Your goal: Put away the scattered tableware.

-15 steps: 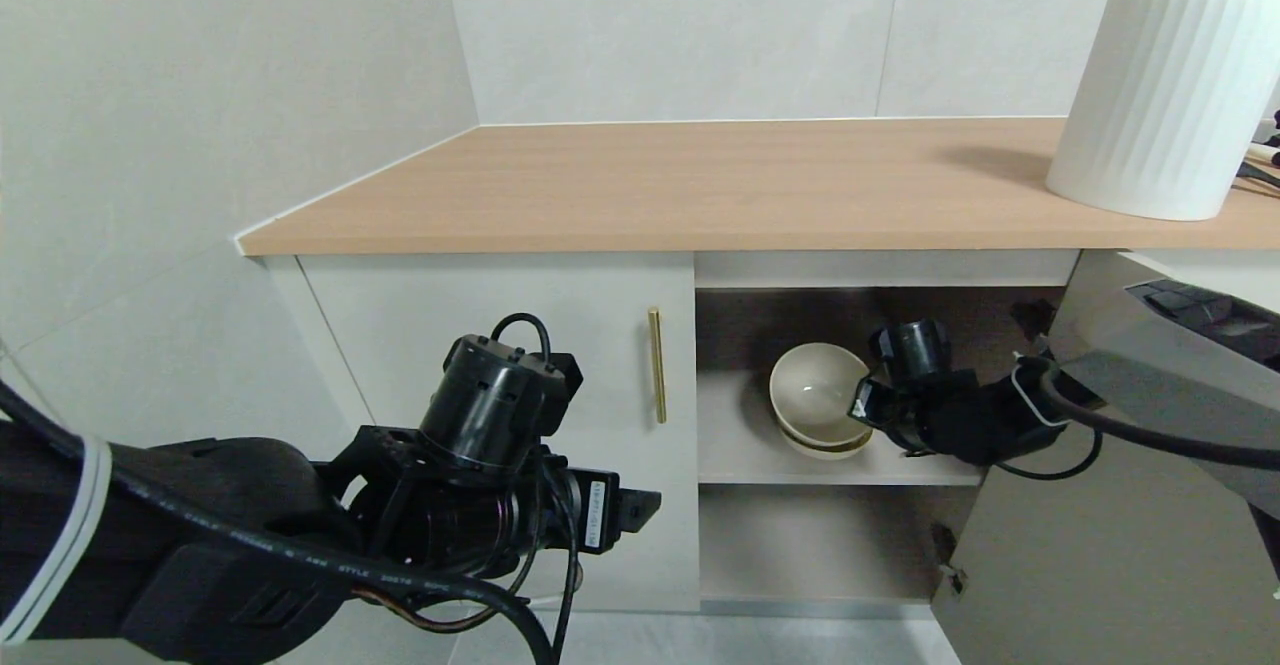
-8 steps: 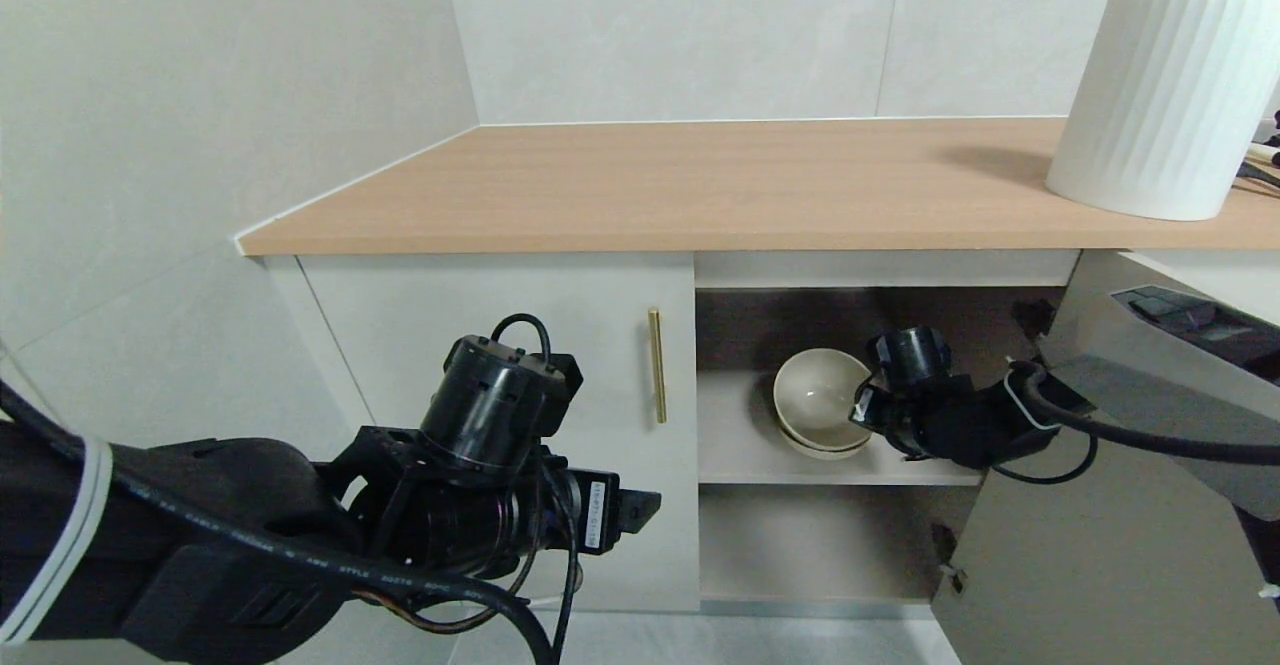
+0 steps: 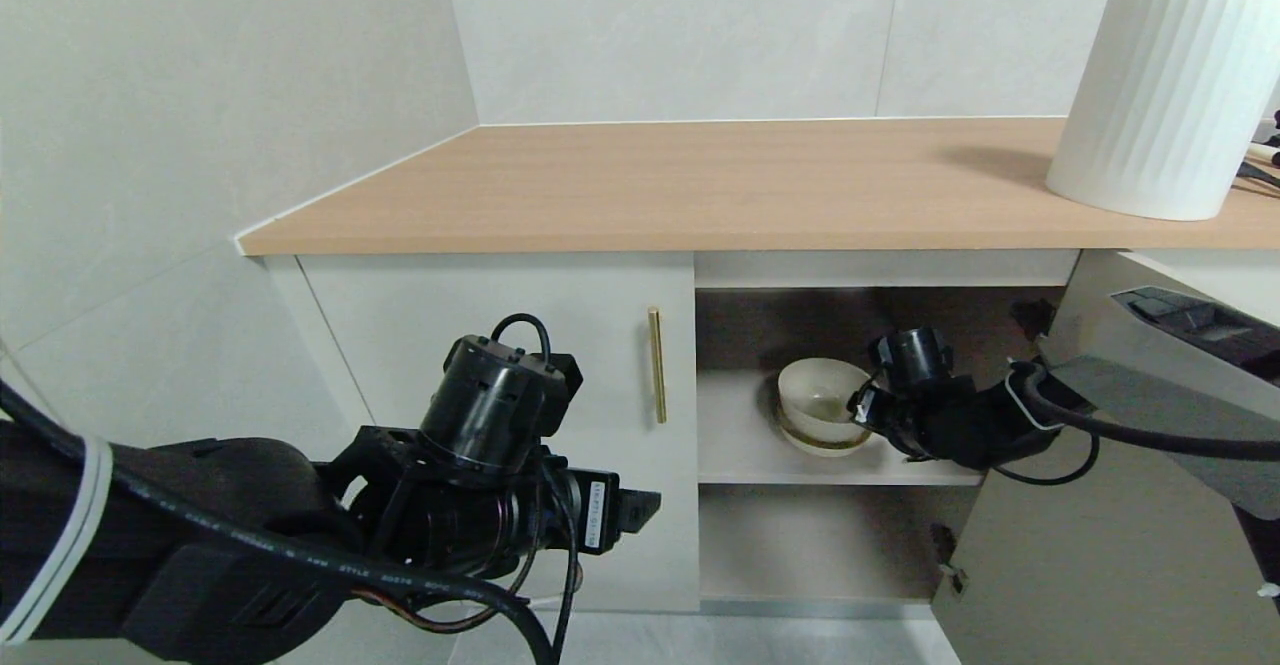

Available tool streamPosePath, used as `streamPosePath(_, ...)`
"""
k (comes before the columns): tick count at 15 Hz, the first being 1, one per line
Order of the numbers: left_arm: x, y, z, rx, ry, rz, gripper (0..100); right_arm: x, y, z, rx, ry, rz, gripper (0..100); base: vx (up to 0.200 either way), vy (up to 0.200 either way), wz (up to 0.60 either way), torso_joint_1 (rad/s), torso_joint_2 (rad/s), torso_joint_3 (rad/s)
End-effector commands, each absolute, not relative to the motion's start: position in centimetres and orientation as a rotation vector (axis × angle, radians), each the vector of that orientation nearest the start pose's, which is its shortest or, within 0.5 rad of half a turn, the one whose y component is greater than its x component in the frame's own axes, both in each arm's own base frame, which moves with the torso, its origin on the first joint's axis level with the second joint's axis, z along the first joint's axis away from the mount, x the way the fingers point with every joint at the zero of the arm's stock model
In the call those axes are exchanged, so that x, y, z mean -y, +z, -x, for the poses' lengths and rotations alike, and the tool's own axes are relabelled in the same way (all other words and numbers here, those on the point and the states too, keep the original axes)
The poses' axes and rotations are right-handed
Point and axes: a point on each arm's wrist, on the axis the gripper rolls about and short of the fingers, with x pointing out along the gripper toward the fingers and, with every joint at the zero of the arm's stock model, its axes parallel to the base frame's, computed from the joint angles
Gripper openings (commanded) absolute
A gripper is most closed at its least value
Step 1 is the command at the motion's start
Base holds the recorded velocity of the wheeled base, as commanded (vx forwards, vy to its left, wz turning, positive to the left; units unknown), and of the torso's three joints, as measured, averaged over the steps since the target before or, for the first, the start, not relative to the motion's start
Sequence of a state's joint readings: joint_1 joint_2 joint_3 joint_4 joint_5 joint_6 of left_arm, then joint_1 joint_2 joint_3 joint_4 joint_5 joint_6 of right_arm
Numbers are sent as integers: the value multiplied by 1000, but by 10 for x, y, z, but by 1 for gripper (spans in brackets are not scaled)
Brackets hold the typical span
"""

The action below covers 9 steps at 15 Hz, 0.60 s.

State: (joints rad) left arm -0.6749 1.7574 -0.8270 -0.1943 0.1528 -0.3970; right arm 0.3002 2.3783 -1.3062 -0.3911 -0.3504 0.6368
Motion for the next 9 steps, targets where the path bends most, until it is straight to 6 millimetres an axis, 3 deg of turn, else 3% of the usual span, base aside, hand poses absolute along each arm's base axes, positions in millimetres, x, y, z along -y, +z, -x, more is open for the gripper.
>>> streamPosePath(1,182,132,-233,-761,-353,75,100,-124,26,-427,-603,-248,-396,100,0,0,0,0,0,0)
streamPosePath(5,179,142,-232,-732,-347,112,100,-123,43,-415,-601,-236,-400,100,0,0,0,0,0,0)
streamPosePath(8,157,175,-225,-628,-328,188,100,-125,84,-364,-623,-140,-385,100,0,0,0,0,0,0)
streamPosePath(9,145,189,-220,-580,-315,218,100,-124,107,-339,-635,-71,-364,100,0,0,0,0,0,0)
